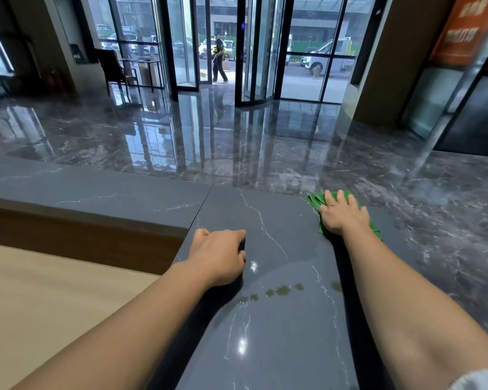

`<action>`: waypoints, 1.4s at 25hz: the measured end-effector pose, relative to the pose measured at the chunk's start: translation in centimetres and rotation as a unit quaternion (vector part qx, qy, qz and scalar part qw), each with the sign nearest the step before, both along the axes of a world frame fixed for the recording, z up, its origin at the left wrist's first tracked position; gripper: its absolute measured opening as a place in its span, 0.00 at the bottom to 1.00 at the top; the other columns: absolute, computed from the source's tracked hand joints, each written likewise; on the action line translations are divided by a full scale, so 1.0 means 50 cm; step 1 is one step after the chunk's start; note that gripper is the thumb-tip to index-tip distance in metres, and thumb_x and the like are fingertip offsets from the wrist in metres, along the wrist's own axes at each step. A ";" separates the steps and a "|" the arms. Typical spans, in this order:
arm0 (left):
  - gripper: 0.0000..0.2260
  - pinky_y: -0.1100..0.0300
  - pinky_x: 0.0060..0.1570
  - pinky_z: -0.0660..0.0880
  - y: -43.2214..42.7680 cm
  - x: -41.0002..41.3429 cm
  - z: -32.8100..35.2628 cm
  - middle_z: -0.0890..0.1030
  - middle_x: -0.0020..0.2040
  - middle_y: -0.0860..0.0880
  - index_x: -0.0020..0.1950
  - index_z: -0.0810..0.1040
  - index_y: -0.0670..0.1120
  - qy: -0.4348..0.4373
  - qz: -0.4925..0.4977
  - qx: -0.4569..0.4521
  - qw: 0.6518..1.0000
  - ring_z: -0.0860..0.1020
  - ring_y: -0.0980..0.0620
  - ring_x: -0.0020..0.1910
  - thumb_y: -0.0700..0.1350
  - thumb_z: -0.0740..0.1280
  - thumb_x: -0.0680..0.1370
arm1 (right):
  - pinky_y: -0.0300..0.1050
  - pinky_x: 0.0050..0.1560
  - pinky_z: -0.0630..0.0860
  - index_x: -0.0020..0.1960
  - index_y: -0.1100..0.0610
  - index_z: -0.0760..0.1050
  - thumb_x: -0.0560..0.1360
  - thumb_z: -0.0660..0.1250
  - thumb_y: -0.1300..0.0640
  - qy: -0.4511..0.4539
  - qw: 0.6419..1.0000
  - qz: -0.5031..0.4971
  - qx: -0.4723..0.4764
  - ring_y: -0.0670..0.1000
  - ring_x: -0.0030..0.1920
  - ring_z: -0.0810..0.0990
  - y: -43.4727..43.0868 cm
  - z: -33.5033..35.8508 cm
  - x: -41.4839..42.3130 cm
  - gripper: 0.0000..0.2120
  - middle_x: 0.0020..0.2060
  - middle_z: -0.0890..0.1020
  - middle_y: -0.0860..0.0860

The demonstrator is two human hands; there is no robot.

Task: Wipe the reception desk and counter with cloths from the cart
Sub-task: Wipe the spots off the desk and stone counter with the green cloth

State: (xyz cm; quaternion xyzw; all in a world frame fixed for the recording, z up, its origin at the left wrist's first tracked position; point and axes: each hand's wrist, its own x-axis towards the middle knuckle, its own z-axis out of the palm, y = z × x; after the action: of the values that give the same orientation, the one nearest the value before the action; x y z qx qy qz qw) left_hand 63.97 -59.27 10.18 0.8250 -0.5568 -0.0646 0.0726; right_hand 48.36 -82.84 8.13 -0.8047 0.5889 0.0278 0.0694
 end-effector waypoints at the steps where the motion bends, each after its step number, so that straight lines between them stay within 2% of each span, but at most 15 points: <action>1: 0.14 0.56 0.63 0.56 -0.002 0.003 0.000 0.80 0.60 0.47 0.65 0.72 0.48 0.002 -0.002 0.010 1.000 0.73 0.45 0.62 0.49 0.56 0.81 | 0.59 0.76 0.45 0.79 0.48 0.42 0.83 0.44 0.49 -0.004 1.000 0.001 0.002 0.55 0.78 0.42 0.012 0.001 0.008 0.26 0.79 0.42 0.51; 3: 0.13 0.56 0.62 0.57 -0.006 0.010 0.002 0.81 0.55 0.49 0.60 0.73 0.48 0.009 -0.013 0.021 1.000 0.75 0.46 0.59 0.51 0.56 0.81 | 0.59 0.76 0.45 0.80 0.49 0.42 0.83 0.44 0.49 -0.009 1.000 0.008 0.001 0.56 0.78 0.43 0.043 0.002 0.030 0.26 0.79 0.42 0.52; 5: 0.09 0.55 0.62 0.58 -0.010 0.010 0.005 0.79 0.46 0.51 0.48 0.71 0.49 -0.004 -0.016 0.032 0.999 0.76 0.47 0.55 0.52 0.55 0.81 | 0.59 0.76 0.45 0.80 0.49 0.42 0.83 0.45 0.50 -0.006 0.999 0.037 -0.004 0.57 0.78 0.42 0.086 0.001 0.056 0.26 0.79 0.42 0.52; 6: 0.09 0.54 0.64 0.58 -0.015 0.005 0.010 0.78 0.44 0.51 0.46 0.69 0.50 -0.012 -0.014 0.034 0.999 0.76 0.47 0.54 0.52 0.55 0.81 | 0.59 0.76 0.45 0.80 0.49 0.41 0.83 0.45 0.49 -0.004 0.998 0.058 -0.007 0.57 0.78 0.42 0.111 0.001 0.072 0.26 0.79 0.42 0.52; 10: 0.10 0.51 0.71 0.50 -0.040 -0.030 0.012 0.81 0.53 0.51 0.52 0.74 0.50 -0.063 0.013 0.030 0.998 0.76 0.49 0.58 0.50 0.55 0.81 | 0.60 0.76 0.43 0.79 0.49 0.40 0.83 0.44 0.49 0.003 0.986 0.164 0.000 0.58 0.78 0.40 0.197 -0.004 0.137 0.27 0.79 0.40 0.52; 15: 0.06 0.48 0.73 0.45 -0.062 -0.068 0.002 0.80 0.47 0.53 0.45 0.72 0.51 -0.109 0.066 0.028 0.991 0.78 0.51 0.54 0.45 0.56 0.78 | 0.57 0.76 0.45 0.79 0.45 0.41 0.83 0.44 0.46 0.007 0.970 0.242 0.014 0.55 0.78 0.41 0.161 -0.005 0.110 0.26 0.79 0.42 0.51; 18: 0.09 0.50 0.73 0.48 -0.076 -0.084 -0.002 0.80 0.44 0.52 0.42 0.74 0.51 -0.118 0.050 0.027 0.991 0.78 0.50 0.50 0.43 0.56 0.77 | 0.56 0.77 0.45 0.79 0.45 0.42 0.83 0.45 0.47 -0.006 0.979 0.205 0.009 0.53 0.78 0.41 0.095 -0.007 0.052 0.26 0.79 0.43 0.50; 22: 0.10 0.51 0.71 0.51 -0.086 -0.091 -0.005 0.76 0.34 0.52 0.36 0.70 0.48 -0.105 0.028 0.057 0.992 0.75 0.49 0.41 0.41 0.56 0.76 | 0.58 0.76 0.46 0.79 0.47 0.43 0.83 0.45 0.49 -0.010 0.997 0.081 -0.008 0.54 0.78 0.42 -0.003 -0.003 -0.073 0.26 0.79 0.43 0.51; 24: 0.09 0.50 0.72 0.49 -0.086 -0.084 -0.005 0.78 0.37 0.51 0.38 0.73 0.49 -0.093 0.020 0.062 0.994 0.75 0.49 0.43 0.41 0.56 0.76 | 0.59 0.76 0.48 0.79 0.48 0.42 0.83 0.45 0.50 -0.016 1.000 0.007 -0.005 0.56 0.78 0.42 -0.035 -0.002 -0.128 0.26 0.79 0.42 0.52; 26: 0.11 0.50 0.72 0.47 -0.083 -0.080 -0.003 0.81 0.44 0.51 0.45 0.77 0.52 -0.066 0.018 0.059 0.996 0.77 0.49 0.50 0.41 0.56 0.77 | 0.59 0.75 0.51 0.79 0.48 0.42 0.83 0.46 0.52 -0.035 0.998 -0.049 0.010 0.57 0.78 0.42 -0.048 -0.001 -0.155 0.26 0.79 0.42 0.53; 28: 0.12 0.50 0.73 0.45 -0.079 -0.075 -0.006 0.82 0.50 0.51 0.51 0.78 0.53 -0.043 0.016 0.054 0.998 0.77 0.49 0.58 0.42 0.56 0.79 | 0.59 0.74 0.52 0.79 0.49 0.42 0.83 0.47 0.53 -0.032 0.997 -0.065 0.011 0.58 0.78 0.43 -0.041 -0.001 -0.155 0.27 0.79 0.42 0.53; 30: 0.13 0.50 0.73 0.45 -0.077 -0.069 -0.010 0.81 0.55 0.51 0.55 0.79 0.52 -0.027 0.017 0.054 0.998 0.75 0.49 0.62 0.43 0.55 0.80 | 0.59 0.75 0.48 0.79 0.50 0.41 0.83 0.47 0.52 -0.014 0.998 -0.056 -0.001 0.59 0.78 0.42 -0.024 0.000 -0.139 0.28 0.79 0.42 0.54; 33: 0.08 0.49 0.73 0.45 -0.077 -0.056 -0.010 0.74 0.48 0.55 0.48 0.70 0.57 -0.001 0.008 0.058 0.998 0.74 0.49 0.64 0.45 0.55 0.80 | 0.59 0.76 0.45 0.79 0.51 0.41 0.83 0.47 0.50 0.002 1.000 -0.021 -0.015 0.59 0.78 0.43 0.023 -0.003 -0.095 0.28 0.79 0.42 0.54; 35: 0.07 0.49 0.73 0.45 -0.073 -0.053 -0.009 0.74 0.48 0.55 0.48 0.67 0.58 0.011 0.002 0.069 0.998 0.74 0.49 0.64 0.45 0.55 0.81 | 0.59 0.76 0.44 0.79 0.51 0.42 0.83 0.47 0.50 0.001 1.000 0.011 -0.015 0.59 0.78 0.43 0.065 -0.002 -0.053 0.28 0.79 0.43 0.54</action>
State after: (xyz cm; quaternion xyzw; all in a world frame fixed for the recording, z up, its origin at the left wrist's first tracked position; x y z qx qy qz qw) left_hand 61.31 -62.91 9.74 0.8284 -0.5484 -0.1117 0.0217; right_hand 45.69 -79.59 8.03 -0.8122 0.5803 0.0208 0.0568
